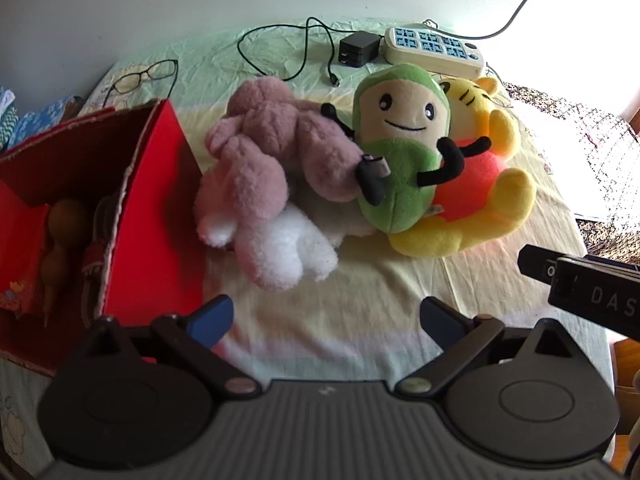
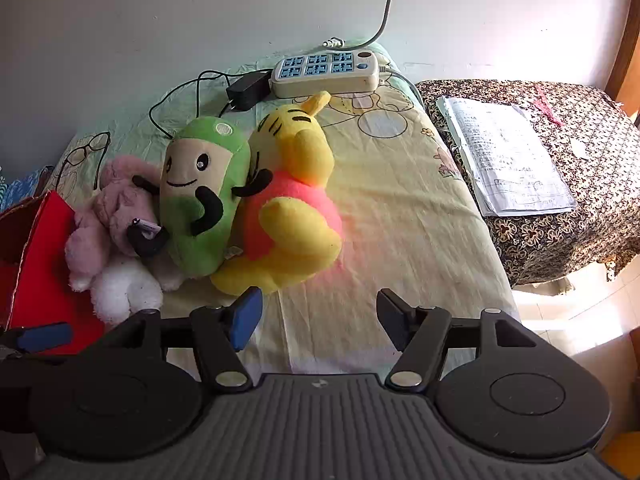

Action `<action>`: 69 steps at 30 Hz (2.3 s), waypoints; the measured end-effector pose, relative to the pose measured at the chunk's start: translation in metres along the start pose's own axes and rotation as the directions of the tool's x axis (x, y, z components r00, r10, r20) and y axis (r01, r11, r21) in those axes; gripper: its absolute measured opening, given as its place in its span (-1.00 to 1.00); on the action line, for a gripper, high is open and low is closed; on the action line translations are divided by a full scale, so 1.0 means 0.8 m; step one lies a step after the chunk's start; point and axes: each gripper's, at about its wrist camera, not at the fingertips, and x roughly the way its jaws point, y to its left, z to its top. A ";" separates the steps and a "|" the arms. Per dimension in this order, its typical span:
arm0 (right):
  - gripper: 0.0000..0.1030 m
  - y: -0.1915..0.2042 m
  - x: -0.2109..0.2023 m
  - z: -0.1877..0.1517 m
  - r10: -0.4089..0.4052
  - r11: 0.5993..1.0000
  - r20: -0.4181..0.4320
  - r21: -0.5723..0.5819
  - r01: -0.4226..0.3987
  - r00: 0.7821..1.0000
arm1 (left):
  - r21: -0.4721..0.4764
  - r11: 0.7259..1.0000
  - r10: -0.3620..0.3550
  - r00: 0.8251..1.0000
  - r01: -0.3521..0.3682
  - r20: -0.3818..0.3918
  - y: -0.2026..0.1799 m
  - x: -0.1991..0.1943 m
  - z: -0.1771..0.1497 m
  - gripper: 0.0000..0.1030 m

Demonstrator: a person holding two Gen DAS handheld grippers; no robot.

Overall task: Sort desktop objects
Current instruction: 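Move the right gripper toward the green-and-white plush, then close the right gripper on the green-and-white plush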

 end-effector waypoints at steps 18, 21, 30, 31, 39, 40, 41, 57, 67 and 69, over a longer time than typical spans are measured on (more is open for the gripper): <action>0.29 -0.008 0.003 -0.003 -0.025 0.999 0.004 0.024 0.024 1.000 | 0.022 1.000 -0.007 1.000 0.007 -0.006 -0.008 0.006 0.002 0.90; 0.29 -0.007 0.003 -0.003 -0.022 1.000 0.006 0.018 0.022 1.000 | 0.030 0.999 -0.012 1.000 0.012 0.003 -0.009 0.005 0.001 0.89; 0.29 -0.005 0.006 -0.004 -0.032 0.999 0.003 -0.007 0.032 0.999 | 0.020 0.999 -0.030 1.000 0.030 -0.009 -0.009 0.008 -0.003 0.74; 0.29 -0.005 0.007 -0.004 -0.032 0.999 0.001 -0.009 0.032 0.999 | 0.018 0.999 -0.031 0.999 0.031 -0.006 -0.010 0.008 -0.004 0.74; 0.29 -0.002 0.013 0.000 -0.025 0.999 -0.003 -0.032 0.025 1.000 | 0.033 0.999 -0.005 1.000 0.004 0.017 -0.016 0.005 -0.001 0.80; 0.29 -0.001 0.014 0.001 -0.023 0.999 -0.003 -0.036 0.023 1.000 | 0.031 1.000 -0.005 1.000 0.005 0.018 -0.016 0.005 0.000 0.80; 0.29 -0.001 0.015 0.002 -0.022 0.999 -0.004 -0.041 0.022 1.000 | 0.028 1.000 -0.004 1.000 0.004 0.017 -0.015 0.006 0.001 0.80; 0.27 -0.021 0.022 0.051 0.100 0.995 0.060 -0.023 -0.099 0.993 | 0.051 0.988 -0.147 0.985 0.143 0.087 -0.002 -0.006 0.023 0.81; 0.21 -0.016 0.023 0.086 0.226 0.974 0.115 -0.026 -0.224 0.967 | 0.098 0.982 -0.178 0.965 0.162 0.190 -0.008 -0.028 0.074 0.87; 0.21 -0.022 0.027 0.095 0.239 0.971 0.127 0.003 -0.241 0.963 | 0.130 0.974 -0.213 0.953 0.188 0.217 -0.016 -0.029 0.081 0.87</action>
